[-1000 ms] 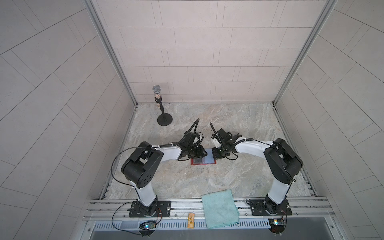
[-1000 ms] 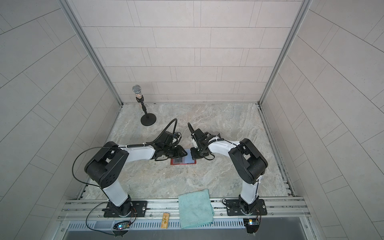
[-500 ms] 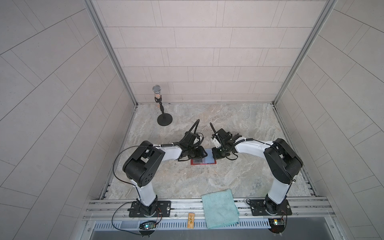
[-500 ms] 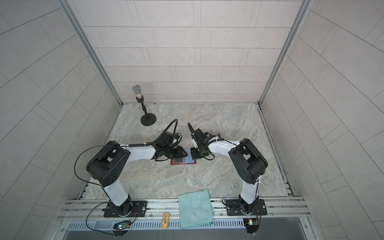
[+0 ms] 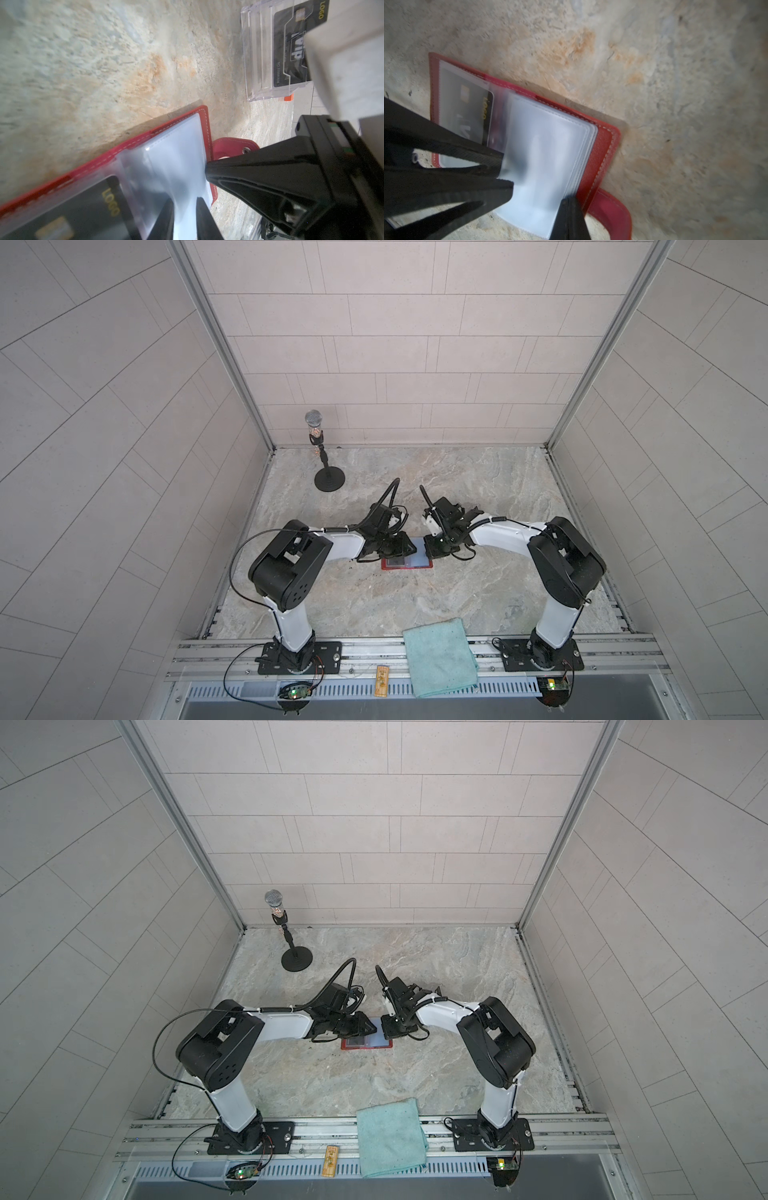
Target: Put the credit cards into the card holder
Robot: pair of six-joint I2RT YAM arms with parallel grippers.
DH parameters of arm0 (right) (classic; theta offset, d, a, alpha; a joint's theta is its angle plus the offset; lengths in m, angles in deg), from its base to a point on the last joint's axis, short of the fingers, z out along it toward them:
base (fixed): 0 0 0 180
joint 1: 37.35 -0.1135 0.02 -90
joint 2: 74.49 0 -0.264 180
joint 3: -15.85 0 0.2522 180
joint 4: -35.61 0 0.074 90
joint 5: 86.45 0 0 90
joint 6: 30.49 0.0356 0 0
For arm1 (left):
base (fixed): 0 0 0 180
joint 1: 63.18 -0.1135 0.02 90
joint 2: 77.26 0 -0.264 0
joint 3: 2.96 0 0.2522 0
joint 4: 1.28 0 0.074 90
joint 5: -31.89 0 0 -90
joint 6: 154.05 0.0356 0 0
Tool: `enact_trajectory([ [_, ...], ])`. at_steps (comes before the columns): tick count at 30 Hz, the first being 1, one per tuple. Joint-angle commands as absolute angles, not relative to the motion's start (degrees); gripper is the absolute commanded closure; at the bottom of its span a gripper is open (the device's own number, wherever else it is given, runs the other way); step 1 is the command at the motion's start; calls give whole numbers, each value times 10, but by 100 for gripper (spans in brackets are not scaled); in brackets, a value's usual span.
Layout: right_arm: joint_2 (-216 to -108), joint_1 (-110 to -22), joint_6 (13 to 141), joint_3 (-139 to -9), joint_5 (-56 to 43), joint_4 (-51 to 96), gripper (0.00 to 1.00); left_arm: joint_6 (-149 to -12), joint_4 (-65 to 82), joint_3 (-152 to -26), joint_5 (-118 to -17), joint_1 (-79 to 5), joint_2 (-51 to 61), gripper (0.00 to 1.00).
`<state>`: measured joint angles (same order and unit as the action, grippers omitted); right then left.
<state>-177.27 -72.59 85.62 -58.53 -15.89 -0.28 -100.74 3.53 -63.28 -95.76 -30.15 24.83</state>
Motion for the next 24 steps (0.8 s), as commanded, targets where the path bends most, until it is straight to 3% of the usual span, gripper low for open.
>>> enact_trajectory([
  [1,-1795,-727,852,-578,-134,-21,100,-1013,21,-631,-968,-297,257,76],
  [10,-1796,-727,848,-578,-123,-28,100,-992,61,-631,-925,-297,234,95],
  [24,-1789,-727,846,-583,-112,-38,100,-972,101,-626,-872,-298,209,97],
])
